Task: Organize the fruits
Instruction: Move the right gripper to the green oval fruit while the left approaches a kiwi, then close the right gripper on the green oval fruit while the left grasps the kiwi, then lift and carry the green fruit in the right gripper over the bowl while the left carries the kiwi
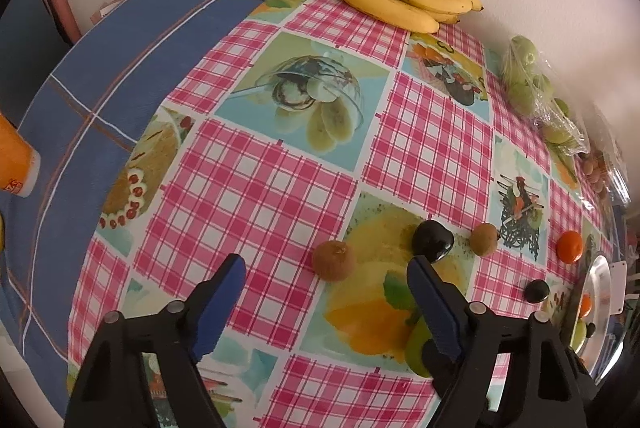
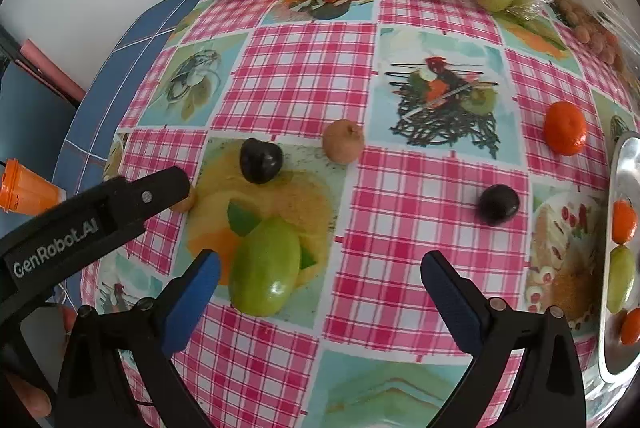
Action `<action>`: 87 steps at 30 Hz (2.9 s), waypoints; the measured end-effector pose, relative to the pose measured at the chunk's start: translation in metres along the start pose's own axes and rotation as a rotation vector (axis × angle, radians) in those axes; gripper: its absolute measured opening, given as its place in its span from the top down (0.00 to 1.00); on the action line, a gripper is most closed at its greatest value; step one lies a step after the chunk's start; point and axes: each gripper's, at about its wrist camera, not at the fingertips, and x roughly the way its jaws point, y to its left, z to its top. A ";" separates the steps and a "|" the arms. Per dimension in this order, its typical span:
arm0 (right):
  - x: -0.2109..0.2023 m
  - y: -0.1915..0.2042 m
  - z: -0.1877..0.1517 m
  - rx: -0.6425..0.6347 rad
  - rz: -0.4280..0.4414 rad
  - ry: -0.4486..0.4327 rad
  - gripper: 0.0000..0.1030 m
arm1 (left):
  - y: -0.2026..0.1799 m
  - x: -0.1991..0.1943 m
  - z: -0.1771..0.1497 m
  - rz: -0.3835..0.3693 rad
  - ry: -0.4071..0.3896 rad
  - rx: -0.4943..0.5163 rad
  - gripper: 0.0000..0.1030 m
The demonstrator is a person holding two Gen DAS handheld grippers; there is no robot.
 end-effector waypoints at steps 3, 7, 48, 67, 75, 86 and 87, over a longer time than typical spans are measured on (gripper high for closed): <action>0.005 0.007 0.000 -0.021 -0.001 0.010 0.03 | -0.001 0.006 0.001 -0.008 0.014 0.006 0.21; 0.012 0.012 -0.002 -0.030 -0.003 0.026 0.12 | -0.003 0.012 0.001 -0.017 0.024 0.006 0.22; -0.006 0.004 -0.005 -0.001 0.061 0.023 0.62 | -0.013 -0.028 0.008 -0.025 -0.086 0.003 0.73; -0.034 -0.022 0.006 0.054 0.080 -0.029 0.62 | -0.034 -0.056 0.004 -0.014 -0.150 0.025 0.73; -0.043 -0.070 0.005 0.150 0.050 -0.038 0.62 | -0.061 -0.057 -0.003 -0.022 -0.144 0.060 0.73; -0.072 -0.150 0.000 0.320 0.024 -0.093 0.62 | -0.120 -0.056 -0.022 -0.053 -0.130 0.154 0.73; -0.076 -0.157 -0.001 0.336 0.024 -0.098 0.62 | -0.126 -0.055 -0.024 -0.056 -0.129 0.164 0.73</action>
